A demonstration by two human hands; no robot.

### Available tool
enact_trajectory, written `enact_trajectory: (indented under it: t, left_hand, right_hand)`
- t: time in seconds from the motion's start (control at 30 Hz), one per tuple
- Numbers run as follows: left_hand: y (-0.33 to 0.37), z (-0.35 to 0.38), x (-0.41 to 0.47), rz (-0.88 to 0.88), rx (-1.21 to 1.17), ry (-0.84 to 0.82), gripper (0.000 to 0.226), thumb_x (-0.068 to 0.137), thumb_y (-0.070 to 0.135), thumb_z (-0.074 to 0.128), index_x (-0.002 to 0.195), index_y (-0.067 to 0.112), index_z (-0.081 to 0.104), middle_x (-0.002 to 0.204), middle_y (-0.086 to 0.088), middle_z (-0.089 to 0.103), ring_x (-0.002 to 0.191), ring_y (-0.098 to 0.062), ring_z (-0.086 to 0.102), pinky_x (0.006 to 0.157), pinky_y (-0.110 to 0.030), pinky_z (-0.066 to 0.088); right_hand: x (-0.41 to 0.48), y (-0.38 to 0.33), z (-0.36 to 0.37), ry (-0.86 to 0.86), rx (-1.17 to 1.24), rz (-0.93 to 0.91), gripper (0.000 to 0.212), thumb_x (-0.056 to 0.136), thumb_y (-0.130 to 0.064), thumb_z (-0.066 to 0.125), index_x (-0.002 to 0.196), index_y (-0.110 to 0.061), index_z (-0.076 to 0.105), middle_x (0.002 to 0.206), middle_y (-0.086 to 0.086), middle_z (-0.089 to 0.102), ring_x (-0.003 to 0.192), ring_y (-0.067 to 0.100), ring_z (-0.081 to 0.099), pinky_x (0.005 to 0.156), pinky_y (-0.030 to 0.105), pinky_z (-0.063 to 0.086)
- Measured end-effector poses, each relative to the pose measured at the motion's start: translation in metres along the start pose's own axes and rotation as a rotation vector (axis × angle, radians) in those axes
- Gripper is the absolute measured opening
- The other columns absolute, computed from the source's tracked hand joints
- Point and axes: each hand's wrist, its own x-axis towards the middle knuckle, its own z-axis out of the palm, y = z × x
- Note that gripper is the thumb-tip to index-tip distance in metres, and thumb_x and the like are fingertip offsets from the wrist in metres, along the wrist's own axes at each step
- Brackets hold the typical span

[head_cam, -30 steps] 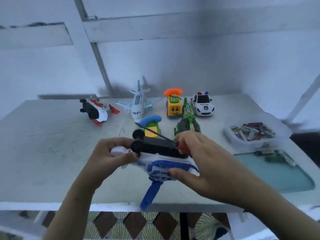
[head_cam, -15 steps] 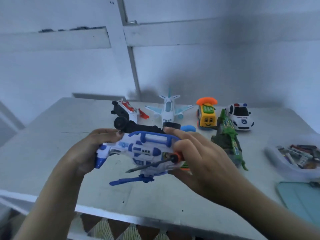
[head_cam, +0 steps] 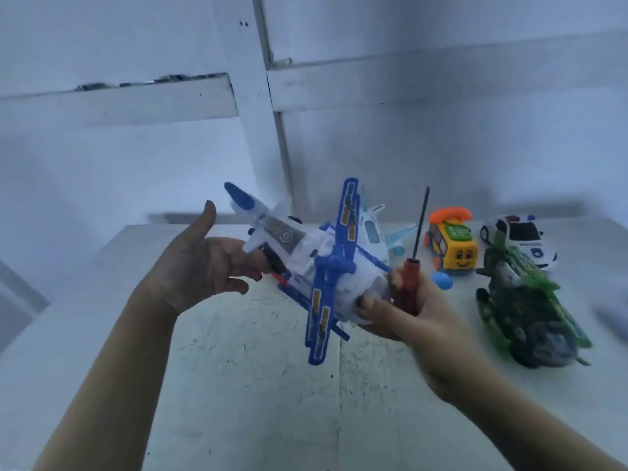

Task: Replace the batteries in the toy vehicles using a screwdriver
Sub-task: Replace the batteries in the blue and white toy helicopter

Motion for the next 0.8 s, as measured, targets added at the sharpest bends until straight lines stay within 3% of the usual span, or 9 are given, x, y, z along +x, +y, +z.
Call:
enact_trajectory:
  t: [0.07,0.13,0.23,0.3,0.37,0.43,0.57,0.67,0.8]
  left_hand:
    - [-0.002,-0.003,0.02,0.018,0.14,0.093,0.06,0.092,0.056,0.042,0.069,0.014,0.078,0.085,-0.008,0.073,0.082,-0.025,0.063,0.071,-0.034,0.047]
    - [-0.017,-0.005,0.042,0.09,0.43,0.252,0.023,0.085,0.042,0.067,0.09,0.021,0.077,0.098,-0.002,0.07,0.095,-0.022,0.059,0.082,-0.035,0.048]
    - [-0.048,-0.007,0.078,0.299,1.011,0.26,0.069,0.074,0.036,0.082,0.135,0.028,0.052,0.134,-0.006,0.053,0.119,-0.022,0.048,0.105,-0.042,0.039]
    - [-0.06,-0.007,0.094,0.306,1.38,0.111,0.097,0.068,0.044,0.083,0.148,0.037,0.028,0.159,-0.006,0.017,0.145,-0.028,0.013,0.119,-0.048,0.014]
    - [-0.068,-0.008,0.109,0.328,1.61,-0.002,0.104,0.073,0.038,0.079,0.153,0.036,0.012,0.163,-0.004,-0.003,0.149,-0.025,-0.009,0.118,-0.048,-0.008]
    - [-0.068,-0.009,0.119,0.417,1.714,-0.005,0.097,0.08,0.022,0.073,0.153,0.033,0.011,0.163,-0.005,0.001,0.149,-0.026,-0.007,0.116,-0.047,-0.013]
    - [-0.069,-0.021,0.136,0.669,1.8,0.066,0.076,0.077,0.004,0.073,0.143,0.022,0.039,0.146,-0.008,0.044,0.142,-0.032,0.03,0.119,-0.049,0.014]
    - [-0.072,-0.032,0.142,0.823,1.79,0.073,0.064,0.059,0.009,0.088,0.117,0.017,0.061,0.109,-0.008,0.067,0.103,-0.031,0.063,0.092,-0.044,0.047]
    - [-0.072,-0.044,0.134,0.927,1.732,0.115,0.065,0.049,0.03,0.095,0.105,0.018,0.065,0.095,-0.005,0.07,0.084,-0.028,0.067,0.077,-0.04,0.051]
  right_hand:
    - [0.008,0.006,0.007,0.091,0.133,0.072,0.041,0.06,-0.015,0.071,0.097,-0.007,0.056,0.086,0.006,0.074,0.079,0.019,0.072,0.064,0.025,0.058]
    - [0.015,0.012,0.014,0.183,0.203,0.099,0.035,0.061,-0.018,0.069,0.091,-0.006,0.056,0.086,0.009,0.074,0.078,0.021,0.071,0.067,0.029,0.06]
    - [0.024,0.019,0.021,0.276,0.275,0.084,0.035,0.064,-0.021,0.067,0.095,-0.006,0.059,0.096,0.012,0.074,0.086,0.024,0.071,0.073,0.032,0.06]
    - [0.03,0.023,0.025,0.34,0.32,0.085,0.037,0.066,-0.021,0.066,0.098,-0.005,0.06,0.096,0.011,0.074,0.084,0.023,0.072,0.07,0.031,0.06]
    - [0.034,0.027,0.028,0.399,0.353,0.091,0.045,0.067,-0.021,0.067,0.105,0.001,0.059,0.095,0.012,0.074,0.083,0.022,0.072,0.067,0.03,0.06]
    - [0.037,0.031,0.03,0.446,0.36,0.103,0.048,0.067,-0.021,0.067,0.107,0.004,0.058,0.093,0.013,0.074,0.081,0.022,0.072,0.068,0.032,0.061]
    - [0.042,0.039,0.037,0.5,0.343,0.129,0.031,0.076,-0.018,0.066,0.101,0.001,0.062,0.092,0.013,0.074,0.078,0.022,0.072,0.072,0.036,0.06]
    - [0.048,0.044,0.042,0.516,0.334,0.126,0.028,0.08,-0.017,0.066,0.102,0.001,0.063,0.094,0.015,0.073,0.078,0.023,0.072,0.074,0.038,0.059]
    - [0.06,0.05,0.047,0.523,0.326,0.114,0.03,0.084,-0.017,0.065,0.109,-0.001,0.062,0.084,0.007,0.074,0.074,0.019,0.072,0.07,0.034,0.06]
